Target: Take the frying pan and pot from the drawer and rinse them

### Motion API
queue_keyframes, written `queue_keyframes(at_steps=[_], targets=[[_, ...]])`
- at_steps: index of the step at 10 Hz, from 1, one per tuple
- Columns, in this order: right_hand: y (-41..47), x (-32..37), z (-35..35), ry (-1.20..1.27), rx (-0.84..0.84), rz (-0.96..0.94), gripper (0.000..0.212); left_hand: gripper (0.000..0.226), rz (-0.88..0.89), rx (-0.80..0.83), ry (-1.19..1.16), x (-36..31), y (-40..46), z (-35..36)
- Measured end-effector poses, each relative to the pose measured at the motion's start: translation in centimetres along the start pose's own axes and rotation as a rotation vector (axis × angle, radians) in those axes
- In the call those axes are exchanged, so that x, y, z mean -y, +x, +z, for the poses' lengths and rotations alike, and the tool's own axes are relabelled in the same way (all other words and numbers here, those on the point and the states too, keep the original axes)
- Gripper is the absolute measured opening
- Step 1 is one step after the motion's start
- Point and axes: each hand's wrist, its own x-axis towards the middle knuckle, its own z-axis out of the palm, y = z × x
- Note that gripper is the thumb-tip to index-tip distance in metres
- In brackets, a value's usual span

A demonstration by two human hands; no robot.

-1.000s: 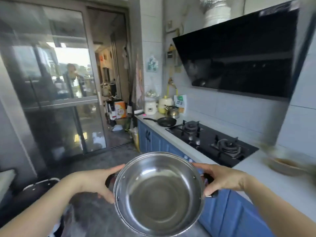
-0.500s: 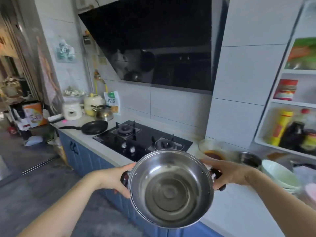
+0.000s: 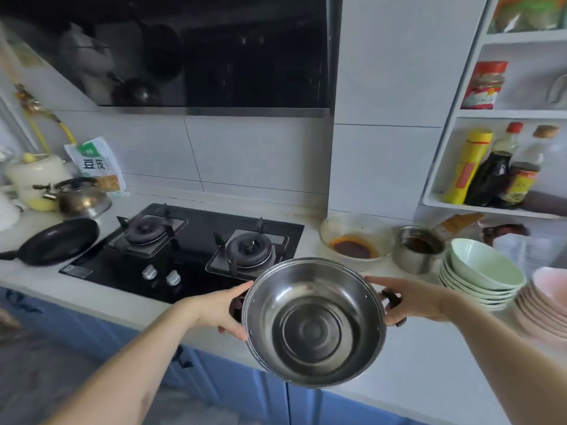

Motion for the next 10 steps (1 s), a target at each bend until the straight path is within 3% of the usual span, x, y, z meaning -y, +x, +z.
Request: queue_keyframes(at_steps=[2, 6, 8, 9, 10], targets=[[3.4, -5.0, -0.5, 0.152, -0.164, 0.085, 0.082, 0.129, -0.002, 0.038, 0.028, 0.3, 5.7, 0.5], [6.7, -8.1, -0.2, 0.060, -0.313, 0.168, 0.075, 0.120, -0.001, 0.031, -0.029, 0.9, 9.4, 1.8], [7.4, -9.2, 0.1, -0.015, -0.523, 0.186, 0.078, 0.114, 0.030, -0.104, -0.097, 1.2, 9.5, 2.9], [7.5, -9.0, 0.9, -0.176, -0.741, 0.147, 0.071, 0.105, 0.005, -0.201, -0.104, 1.8, 8.6, 4.0], [7.1, -6.8, 2.2, -0.227, -0.808, 0.081, 0.064, 0.089, -0.008, -0.406, -0.069, 2.6, 6.8, 4.2]])
